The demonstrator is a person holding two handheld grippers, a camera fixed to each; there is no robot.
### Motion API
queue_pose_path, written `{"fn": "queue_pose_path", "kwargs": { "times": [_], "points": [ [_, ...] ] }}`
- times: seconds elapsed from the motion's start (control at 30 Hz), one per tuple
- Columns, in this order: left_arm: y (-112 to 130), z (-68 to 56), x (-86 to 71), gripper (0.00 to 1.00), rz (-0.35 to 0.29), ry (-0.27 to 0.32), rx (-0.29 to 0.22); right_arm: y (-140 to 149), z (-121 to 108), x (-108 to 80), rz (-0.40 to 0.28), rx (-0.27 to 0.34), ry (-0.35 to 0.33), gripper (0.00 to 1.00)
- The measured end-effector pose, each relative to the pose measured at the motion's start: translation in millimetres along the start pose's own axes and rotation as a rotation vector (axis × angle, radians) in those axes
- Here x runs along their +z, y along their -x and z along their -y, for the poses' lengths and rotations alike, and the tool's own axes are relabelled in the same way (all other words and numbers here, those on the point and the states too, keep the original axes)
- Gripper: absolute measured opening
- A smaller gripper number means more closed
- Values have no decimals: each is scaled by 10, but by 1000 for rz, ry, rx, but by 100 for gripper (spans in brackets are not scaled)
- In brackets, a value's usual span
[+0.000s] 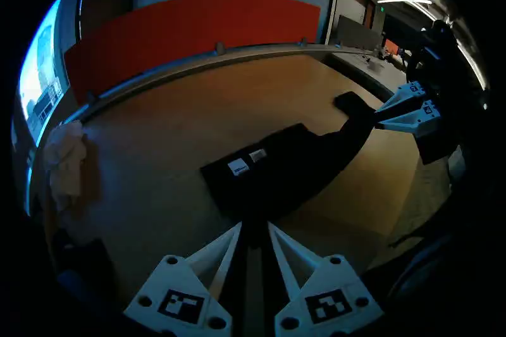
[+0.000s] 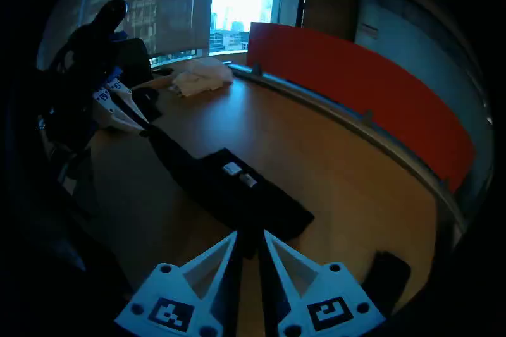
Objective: Fold towel
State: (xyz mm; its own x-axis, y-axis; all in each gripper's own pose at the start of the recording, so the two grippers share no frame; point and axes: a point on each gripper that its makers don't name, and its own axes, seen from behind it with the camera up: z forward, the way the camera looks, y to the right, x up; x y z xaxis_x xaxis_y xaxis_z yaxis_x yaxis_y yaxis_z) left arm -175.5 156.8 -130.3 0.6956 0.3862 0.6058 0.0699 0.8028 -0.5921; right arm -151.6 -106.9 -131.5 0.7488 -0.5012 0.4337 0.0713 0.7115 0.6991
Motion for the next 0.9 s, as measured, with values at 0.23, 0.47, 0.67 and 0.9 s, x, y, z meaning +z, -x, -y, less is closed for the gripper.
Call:
{"fn": "queue_pose_path", "kwargs": {
  "times": [0.23,0.47,0.67,0.9],
  "points": [
    [57,-46,14,13,10,5,-12,16,-5,9,5,9,-5,15],
    [-8,5,110,13,7,2,-12,48,-68,69,21,4,-2,15],
    [-110,94,267,13,2,-1,-15,90,-195,208,45,12,12,15],
    [-194,218,524,13,3,-16,-14,130,-355,419,79,10,32,15]
  ]
}}
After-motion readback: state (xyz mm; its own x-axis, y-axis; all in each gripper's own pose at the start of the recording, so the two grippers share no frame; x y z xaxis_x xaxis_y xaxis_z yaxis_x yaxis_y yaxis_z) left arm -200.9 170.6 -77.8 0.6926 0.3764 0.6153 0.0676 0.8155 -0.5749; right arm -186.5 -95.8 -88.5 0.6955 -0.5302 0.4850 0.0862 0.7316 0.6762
